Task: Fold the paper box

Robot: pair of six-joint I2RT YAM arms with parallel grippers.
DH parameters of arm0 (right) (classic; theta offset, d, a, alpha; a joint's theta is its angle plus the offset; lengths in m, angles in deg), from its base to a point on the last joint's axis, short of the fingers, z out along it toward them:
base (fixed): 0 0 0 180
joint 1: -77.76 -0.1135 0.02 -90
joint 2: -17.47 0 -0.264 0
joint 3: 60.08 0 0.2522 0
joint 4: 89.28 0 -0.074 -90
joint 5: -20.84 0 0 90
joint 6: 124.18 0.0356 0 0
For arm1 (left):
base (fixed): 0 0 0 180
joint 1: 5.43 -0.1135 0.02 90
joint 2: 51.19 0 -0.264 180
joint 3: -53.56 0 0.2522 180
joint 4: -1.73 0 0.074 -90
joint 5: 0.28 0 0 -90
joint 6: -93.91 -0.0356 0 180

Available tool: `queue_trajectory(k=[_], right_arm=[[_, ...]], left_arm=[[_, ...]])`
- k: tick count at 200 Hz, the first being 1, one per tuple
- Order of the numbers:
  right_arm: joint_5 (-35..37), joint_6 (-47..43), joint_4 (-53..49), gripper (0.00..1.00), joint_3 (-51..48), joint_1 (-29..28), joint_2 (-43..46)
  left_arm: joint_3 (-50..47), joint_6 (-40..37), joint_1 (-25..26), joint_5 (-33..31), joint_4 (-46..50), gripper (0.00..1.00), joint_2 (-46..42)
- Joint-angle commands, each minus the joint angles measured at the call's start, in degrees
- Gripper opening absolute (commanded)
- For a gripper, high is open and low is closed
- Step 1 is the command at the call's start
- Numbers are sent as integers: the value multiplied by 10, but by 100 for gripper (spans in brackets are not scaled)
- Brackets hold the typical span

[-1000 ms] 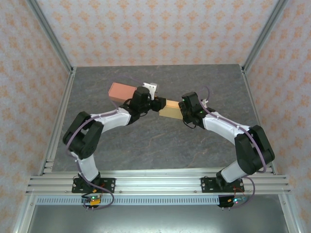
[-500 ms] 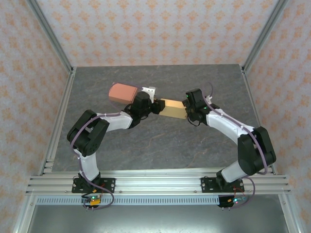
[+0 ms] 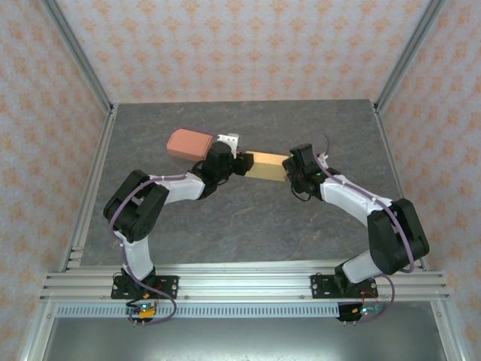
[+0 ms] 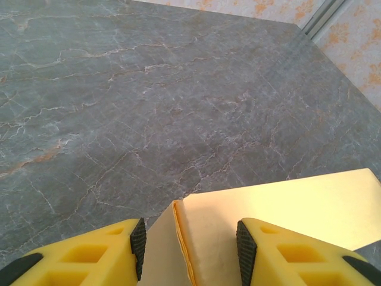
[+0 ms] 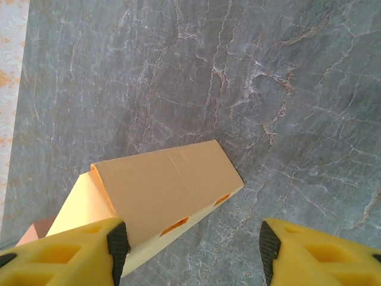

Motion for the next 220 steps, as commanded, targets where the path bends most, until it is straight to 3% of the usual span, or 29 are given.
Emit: queue_trajectory(k=[1, 24, 41, 53, 81, 124, 146, 179, 185, 193, 220], right_arm=[[1, -22, -56, 62, 9, -2, -1], [5, -37, -88, 66, 38, 4, 16], [-1, -57, -91, 69, 51, 18, 26], [3, -68, -98, 70, 59, 30, 31], [-6, -64, -108, 70, 62, 70, 44], [-14, -61, -120, 73, 63, 119, 50], [-7, -87, -111, 77, 65, 135, 51], [69, -320, -31, 92, 65, 141, 112], [80, -367, -10, 100, 62, 141, 129], [85, -437, 28, 99, 53, 141, 156], [94, -660, 172, 99, -21, 140, 255]], left_arm=[[-22, 0, -5, -30, 61, 46, 6], [-37, -4, -3, -47, 41, 46, -7], [-103, -16, -1, -68, -85, 47, -31], [-147, -55, 2, -65, -163, 48, -42], [-203, -133, 19, -48, -217, 49, -56], [-265, -148, 32, -24, -216, 54, -160], [-271, -145, 33, -72, -162, 58, -255], [-210, -207, 19, -144, 20, 71, -387], [-198, -215, 9, -145, 49, 81, -404], [-187, -225, -8, -140, 83, 99, -426], [-177, -236, -62, -215, 162, 100, -489]])
